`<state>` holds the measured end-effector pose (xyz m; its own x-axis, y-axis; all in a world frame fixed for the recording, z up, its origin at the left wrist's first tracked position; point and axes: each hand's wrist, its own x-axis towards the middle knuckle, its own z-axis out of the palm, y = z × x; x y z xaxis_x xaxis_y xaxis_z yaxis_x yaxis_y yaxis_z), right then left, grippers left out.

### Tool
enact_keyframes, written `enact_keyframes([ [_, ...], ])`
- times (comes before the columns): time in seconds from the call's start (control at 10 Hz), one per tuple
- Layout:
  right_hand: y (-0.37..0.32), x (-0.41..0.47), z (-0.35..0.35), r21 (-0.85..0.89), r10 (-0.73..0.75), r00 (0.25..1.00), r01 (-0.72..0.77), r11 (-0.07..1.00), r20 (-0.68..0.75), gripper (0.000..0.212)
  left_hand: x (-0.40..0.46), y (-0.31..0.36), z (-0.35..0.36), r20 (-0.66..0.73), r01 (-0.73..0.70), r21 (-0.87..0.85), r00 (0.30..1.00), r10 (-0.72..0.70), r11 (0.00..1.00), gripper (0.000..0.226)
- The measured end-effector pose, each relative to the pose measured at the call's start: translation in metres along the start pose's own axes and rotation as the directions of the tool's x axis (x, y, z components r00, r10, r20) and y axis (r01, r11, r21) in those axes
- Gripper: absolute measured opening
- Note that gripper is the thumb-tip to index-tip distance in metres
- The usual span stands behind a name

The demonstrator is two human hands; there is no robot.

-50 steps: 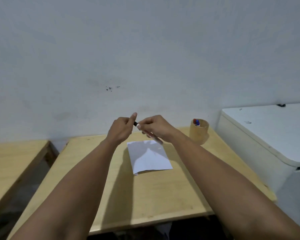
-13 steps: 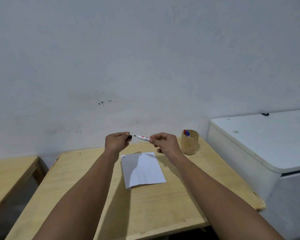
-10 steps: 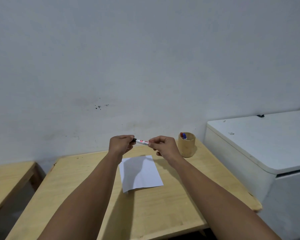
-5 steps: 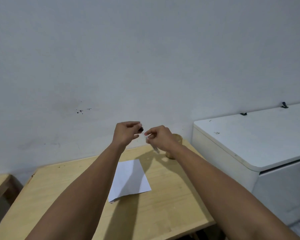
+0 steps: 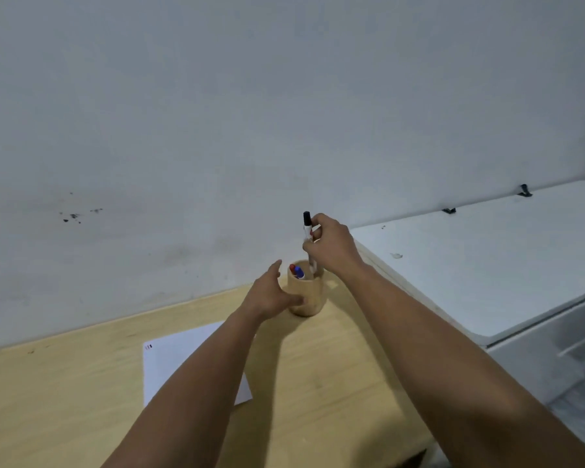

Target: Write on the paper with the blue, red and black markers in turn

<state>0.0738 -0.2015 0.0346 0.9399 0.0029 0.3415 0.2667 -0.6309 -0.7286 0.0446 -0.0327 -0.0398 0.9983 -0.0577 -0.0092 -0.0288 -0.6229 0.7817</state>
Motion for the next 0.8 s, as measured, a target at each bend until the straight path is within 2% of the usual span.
enact_keyframes([
  [0.2,0.023,-0.004,0.020,-0.045,0.066,0.995,-0.063,0.997,0.075,0.019,0.009,-0.006,0.021,-0.045,-0.037,-0.127,0.999,0.031,0.991,0.077],
  [0.3,0.026,-0.006,0.028,-0.123,0.078,0.995,-0.069,0.990,0.069,0.017,0.007,-0.007,0.022,-0.065,-0.041,-0.131,0.997,0.032,0.991,0.071],
  [0.4,0.021,-0.008,0.030,-0.137,0.073,0.996,-0.065,0.988,0.053,0.022,0.003,-0.005,0.021,-0.078,-0.035,-0.113,0.997,0.026,0.993,0.076],
  [0.5,0.018,-0.010,0.028,-0.084,0.072,0.996,-0.068,0.994,0.043,0.026,-0.009,-0.003,0.019,-0.130,-0.015,-0.061,0.991,0.007,0.998,0.083],
  [0.6,0.009,-0.019,0.019,0.071,0.066,0.998,-0.066,0.995,0.011,0.030,-0.041,0.007,0.008,-0.218,-0.002,-0.093,0.976,-0.019,0.996,0.070],
  [0.7,-0.012,-0.032,0.002,0.253,0.035,0.995,-0.010,0.968,-0.097,0.026,-0.105,0.014,-0.007,-0.279,-0.108,-0.144,0.958,0.064,0.984,0.046],
  [0.8,-0.048,-0.050,-0.027,0.428,-0.078,0.947,0.213,0.878,-0.312,0.010,-0.200,-0.002,-0.004,-0.284,-0.259,-0.191,0.938,0.199,0.947,0.025],
])
